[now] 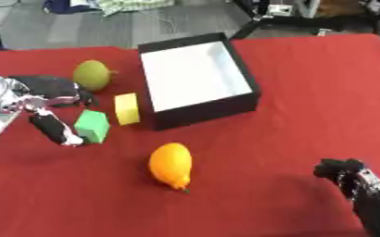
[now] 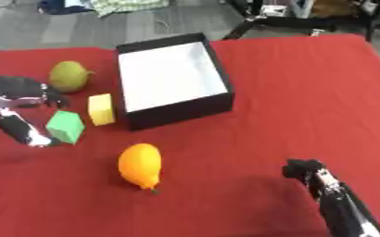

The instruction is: Pick up objects on the table and place them in the box.

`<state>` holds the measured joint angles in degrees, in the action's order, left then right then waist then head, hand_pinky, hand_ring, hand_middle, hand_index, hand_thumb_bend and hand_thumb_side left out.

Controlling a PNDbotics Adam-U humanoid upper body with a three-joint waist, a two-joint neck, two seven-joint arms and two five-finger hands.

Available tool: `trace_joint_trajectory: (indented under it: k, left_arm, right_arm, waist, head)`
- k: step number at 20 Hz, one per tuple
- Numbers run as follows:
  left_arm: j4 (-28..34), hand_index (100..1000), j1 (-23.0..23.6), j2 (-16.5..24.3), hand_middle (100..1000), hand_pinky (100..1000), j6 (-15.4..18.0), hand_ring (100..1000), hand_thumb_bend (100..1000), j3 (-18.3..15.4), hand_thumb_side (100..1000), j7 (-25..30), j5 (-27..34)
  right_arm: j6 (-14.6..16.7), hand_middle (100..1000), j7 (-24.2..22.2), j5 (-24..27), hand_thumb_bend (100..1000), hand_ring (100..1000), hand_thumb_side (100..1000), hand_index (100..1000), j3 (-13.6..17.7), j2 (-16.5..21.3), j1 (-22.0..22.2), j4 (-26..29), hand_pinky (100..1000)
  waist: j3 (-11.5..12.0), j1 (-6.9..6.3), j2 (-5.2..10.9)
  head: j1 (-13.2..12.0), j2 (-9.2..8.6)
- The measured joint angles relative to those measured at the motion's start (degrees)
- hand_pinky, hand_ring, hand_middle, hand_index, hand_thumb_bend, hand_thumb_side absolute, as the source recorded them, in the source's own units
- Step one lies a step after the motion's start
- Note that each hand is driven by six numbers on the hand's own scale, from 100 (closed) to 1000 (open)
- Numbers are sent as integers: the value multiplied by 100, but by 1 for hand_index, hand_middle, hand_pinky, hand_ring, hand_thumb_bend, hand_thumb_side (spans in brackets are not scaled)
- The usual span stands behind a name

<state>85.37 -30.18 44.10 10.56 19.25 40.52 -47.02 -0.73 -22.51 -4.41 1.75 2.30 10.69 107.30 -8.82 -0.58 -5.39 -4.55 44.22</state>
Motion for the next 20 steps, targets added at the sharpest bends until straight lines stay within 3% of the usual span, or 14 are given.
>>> trace_joint_trajectory:
  k: [9,16,20]
  left_arm:
    - [-478,891,-117,-237,720,791,3,713,411,62,544,-170,-362]
    - [-698,889,-161,-288,719,793,212,715,425,109,530,76,-534]
    - [-698,838,-179,-288,655,778,287,661,353,112,423,237,-564]
  right_arm:
    - [-5,711,-15,0,100,806,1000,796,-1,0,-1,-11,1000]
    - [-15,711,-26,0,100,806,1000,796,-1,0,-3,-11,1000]
    - [-18,711,-30,0,100,806,1000,796,-1,0,-3,-13,1000]
  waist:
    - [-6,0,0]
    - [-20,0,0]
    - [-23,0,0]
  head:
    - [-11,0]
    - [-13,0]
    - [-13,0]
